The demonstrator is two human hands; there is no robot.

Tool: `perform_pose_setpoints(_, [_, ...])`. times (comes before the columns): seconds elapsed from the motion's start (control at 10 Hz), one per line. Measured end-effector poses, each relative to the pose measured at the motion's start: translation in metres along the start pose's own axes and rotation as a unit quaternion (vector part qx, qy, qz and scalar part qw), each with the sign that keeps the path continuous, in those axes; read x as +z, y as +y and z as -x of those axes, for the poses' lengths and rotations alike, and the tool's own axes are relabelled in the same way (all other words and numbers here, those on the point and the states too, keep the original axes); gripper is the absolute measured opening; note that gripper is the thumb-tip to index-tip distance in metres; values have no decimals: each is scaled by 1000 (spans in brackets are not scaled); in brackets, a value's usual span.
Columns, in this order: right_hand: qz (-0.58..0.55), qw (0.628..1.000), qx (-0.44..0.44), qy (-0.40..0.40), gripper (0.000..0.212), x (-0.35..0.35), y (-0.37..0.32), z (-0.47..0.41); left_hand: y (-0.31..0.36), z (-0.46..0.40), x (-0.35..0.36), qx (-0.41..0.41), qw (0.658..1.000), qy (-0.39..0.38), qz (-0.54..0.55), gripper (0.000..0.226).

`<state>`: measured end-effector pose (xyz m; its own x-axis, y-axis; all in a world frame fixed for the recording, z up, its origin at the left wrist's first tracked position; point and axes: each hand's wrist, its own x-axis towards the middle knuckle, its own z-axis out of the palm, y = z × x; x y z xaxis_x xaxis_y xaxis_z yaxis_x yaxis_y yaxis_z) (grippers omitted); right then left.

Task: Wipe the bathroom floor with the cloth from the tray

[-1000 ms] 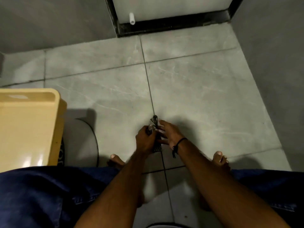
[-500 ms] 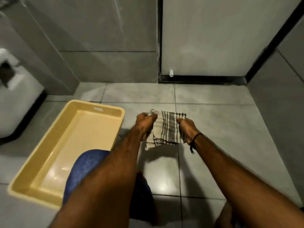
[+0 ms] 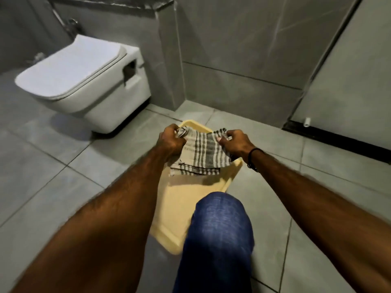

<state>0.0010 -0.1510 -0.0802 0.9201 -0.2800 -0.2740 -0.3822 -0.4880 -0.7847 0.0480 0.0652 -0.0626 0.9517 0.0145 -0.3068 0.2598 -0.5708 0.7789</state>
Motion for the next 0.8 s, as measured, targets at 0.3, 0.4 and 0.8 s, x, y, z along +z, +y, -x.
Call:
perform_pose_setpoints(0.3, [76, 992, 0, -103, 27, 70, 26, -8, -75, 4, -3, -80, 988, -71, -109, 16])
perform_pose_setpoints(0.4, [79, 992, -11, -94, 25, 70, 35, -6, -75, 5, 1, -79, 982, -88, -145, 24])
perform_pose_setpoints(0.8, [-231, 968, -35, 93, 5, -140, -3, 85, 94, 42, 1, 251, 846, 42, -468, 43])
